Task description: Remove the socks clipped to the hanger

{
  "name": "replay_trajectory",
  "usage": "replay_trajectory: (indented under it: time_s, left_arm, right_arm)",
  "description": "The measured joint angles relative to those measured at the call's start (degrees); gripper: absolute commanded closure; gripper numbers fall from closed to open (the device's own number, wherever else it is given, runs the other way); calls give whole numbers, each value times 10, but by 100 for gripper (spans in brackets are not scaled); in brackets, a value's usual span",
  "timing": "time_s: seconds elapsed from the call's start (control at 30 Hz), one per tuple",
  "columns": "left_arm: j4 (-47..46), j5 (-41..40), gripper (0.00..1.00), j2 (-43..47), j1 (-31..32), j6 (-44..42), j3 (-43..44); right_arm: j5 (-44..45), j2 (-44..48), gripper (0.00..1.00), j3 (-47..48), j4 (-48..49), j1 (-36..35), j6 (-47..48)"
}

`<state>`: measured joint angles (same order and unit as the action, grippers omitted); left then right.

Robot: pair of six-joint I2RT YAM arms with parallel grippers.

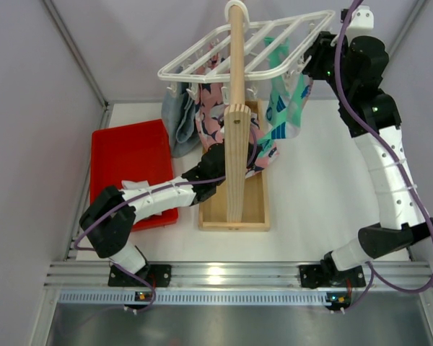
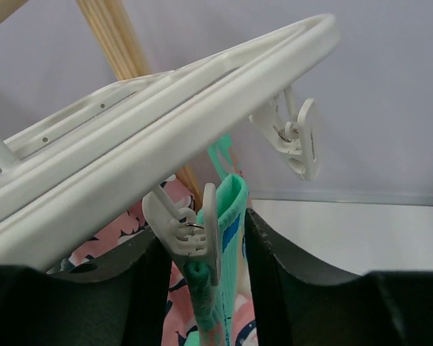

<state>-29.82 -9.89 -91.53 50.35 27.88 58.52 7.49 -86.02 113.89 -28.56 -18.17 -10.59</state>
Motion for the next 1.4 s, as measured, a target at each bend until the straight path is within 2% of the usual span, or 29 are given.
replay_trajectory:
  time_s: [0.13,0.43,0.53,0.63,0.67,1.1,1.27,1.4]
  left_arm:
    - [0,0,100,0,0,0,0]
    - [0,2,100,0,0,3,0]
    - [0,2,100,0,0,4,0]
    - [0,2,100,0,0,5,0]
    - [0,2,100,0,0,5,0]
    - [0,2,100,2,-1,16,-16]
    - [1,10,100,16,-10,31,-67]
    - [15,15,100,60,-29,49,-136]
  right_arm:
    - [0,3,57,0,5,1,0]
    - [3,33,67,-49,61,1,-9]
    - [5,37,74,-55,71,1,-14]
    - [5,38,98,-55,76,1,-15]
    - [5,38,100,-55,77,1,-16]
    - [11,38,100,-59,80,1,-37]
    - [12,38,100,-59,80,1,-40]
    - [13,38,100,-59,80,1,-40]
